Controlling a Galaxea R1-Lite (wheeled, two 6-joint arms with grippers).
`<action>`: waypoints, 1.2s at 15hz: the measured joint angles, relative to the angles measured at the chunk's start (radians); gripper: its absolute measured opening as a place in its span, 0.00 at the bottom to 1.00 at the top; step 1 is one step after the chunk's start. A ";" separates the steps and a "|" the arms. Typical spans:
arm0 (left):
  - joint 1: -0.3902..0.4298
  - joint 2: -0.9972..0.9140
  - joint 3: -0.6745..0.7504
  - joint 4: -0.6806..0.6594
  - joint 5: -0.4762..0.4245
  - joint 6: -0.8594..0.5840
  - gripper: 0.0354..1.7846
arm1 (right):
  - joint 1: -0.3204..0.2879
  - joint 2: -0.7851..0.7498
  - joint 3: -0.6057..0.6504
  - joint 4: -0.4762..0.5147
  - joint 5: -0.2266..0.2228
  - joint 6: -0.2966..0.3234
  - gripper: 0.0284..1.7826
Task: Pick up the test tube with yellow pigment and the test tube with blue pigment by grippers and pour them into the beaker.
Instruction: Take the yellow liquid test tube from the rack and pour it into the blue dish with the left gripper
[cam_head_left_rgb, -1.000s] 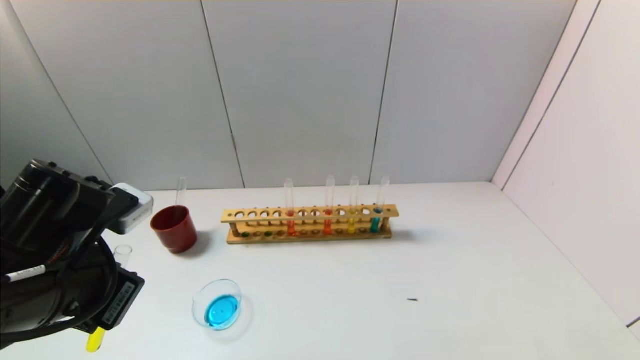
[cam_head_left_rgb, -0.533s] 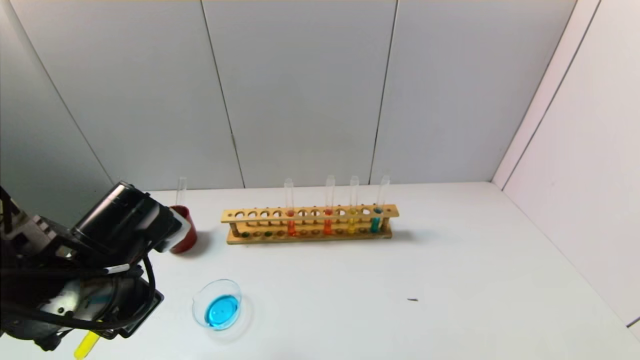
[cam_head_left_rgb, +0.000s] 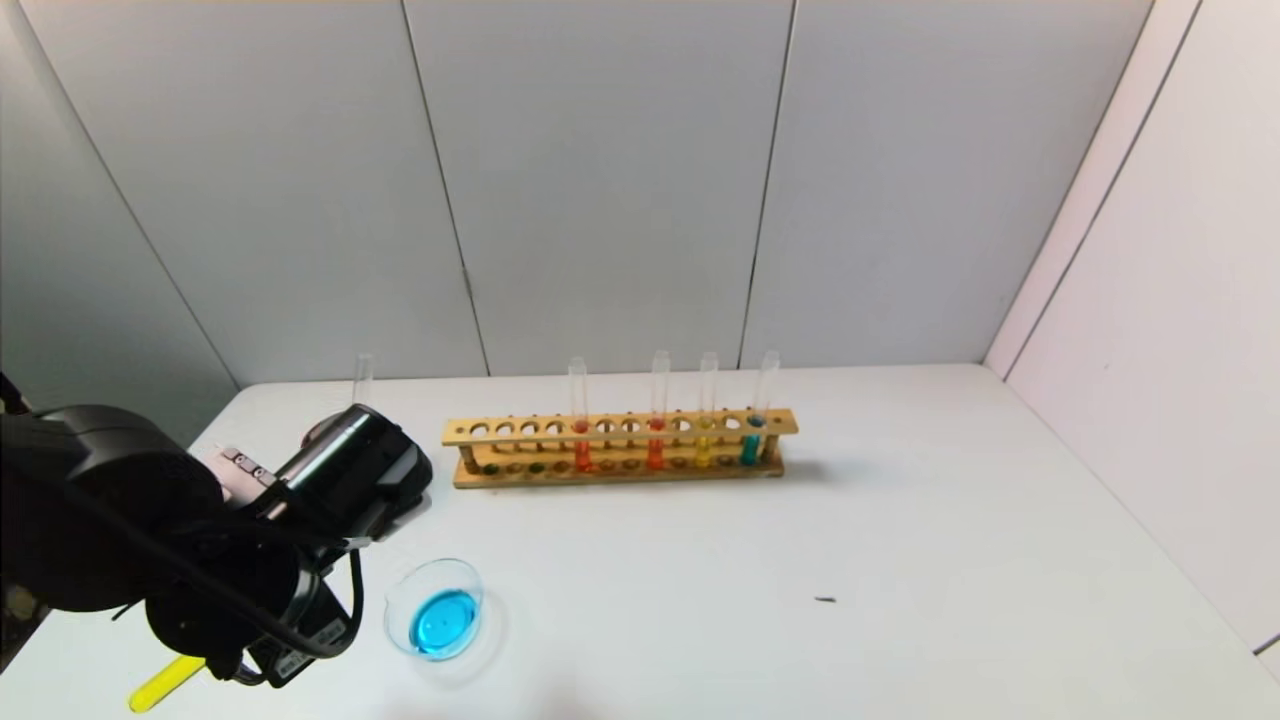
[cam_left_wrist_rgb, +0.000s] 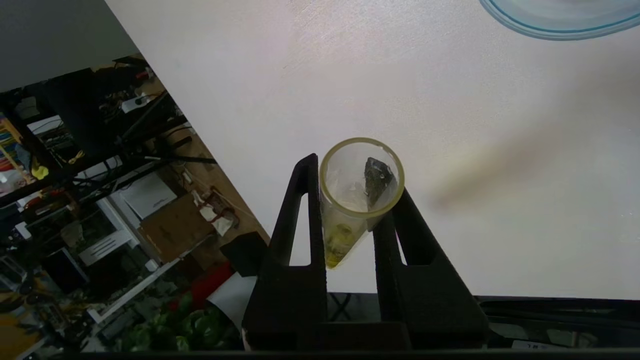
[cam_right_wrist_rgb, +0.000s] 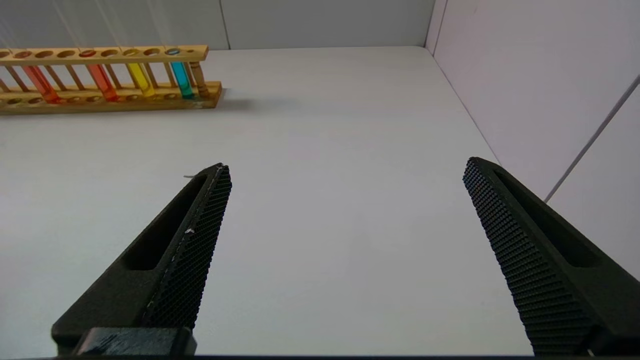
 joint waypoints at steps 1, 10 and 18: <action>-0.001 0.024 -0.002 0.000 0.003 0.002 0.16 | 0.000 0.000 0.000 0.000 0.000 0.000 0.95; -0.024 0.169 -0.117 0.209 0.032 0.027 0.16 | 0.000 0.000 0.000 0.000 0.000 0.000 0.95; -0.046 0.278 -0.192 0.306 0.045 0.031 0.16 | 0.000 0.000 0.000 0.000 0.000 0.000 0.95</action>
